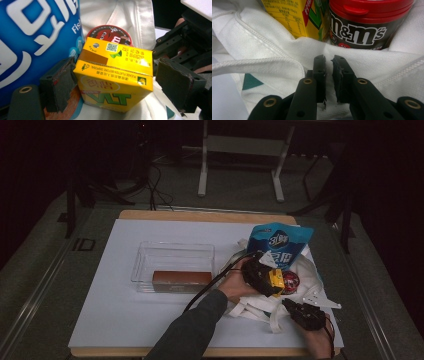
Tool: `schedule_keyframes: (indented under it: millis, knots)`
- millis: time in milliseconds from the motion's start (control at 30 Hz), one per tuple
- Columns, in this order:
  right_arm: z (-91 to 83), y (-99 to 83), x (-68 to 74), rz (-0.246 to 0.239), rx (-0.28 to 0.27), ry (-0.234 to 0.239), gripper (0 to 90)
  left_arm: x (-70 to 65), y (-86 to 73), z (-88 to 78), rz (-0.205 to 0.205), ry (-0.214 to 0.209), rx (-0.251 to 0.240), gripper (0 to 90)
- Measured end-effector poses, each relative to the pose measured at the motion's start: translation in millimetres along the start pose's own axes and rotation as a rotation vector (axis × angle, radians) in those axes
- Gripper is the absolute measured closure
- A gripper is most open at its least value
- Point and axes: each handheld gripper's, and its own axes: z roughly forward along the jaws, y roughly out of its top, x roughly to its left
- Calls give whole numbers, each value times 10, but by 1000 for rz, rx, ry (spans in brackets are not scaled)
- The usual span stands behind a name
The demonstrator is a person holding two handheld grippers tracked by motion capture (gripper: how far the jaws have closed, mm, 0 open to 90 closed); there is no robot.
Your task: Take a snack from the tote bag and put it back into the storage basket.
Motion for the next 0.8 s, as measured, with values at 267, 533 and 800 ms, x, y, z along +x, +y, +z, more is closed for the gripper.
schedule_keyframes:
  millis: [267, 533, 800]
  knots:
    - [0, 0, 0, -1, 0, 0, 805, 0, -9, 44, 0, -3, -7, 163]
    - [0, 0, 0, 1, 0, 1, 805, -5, -20, 97, -4, -18, -3, 150]
    - [0, -1, 0, 0, -1, 2, 804, -46, -64, 180, 37, 10, 70, 167]
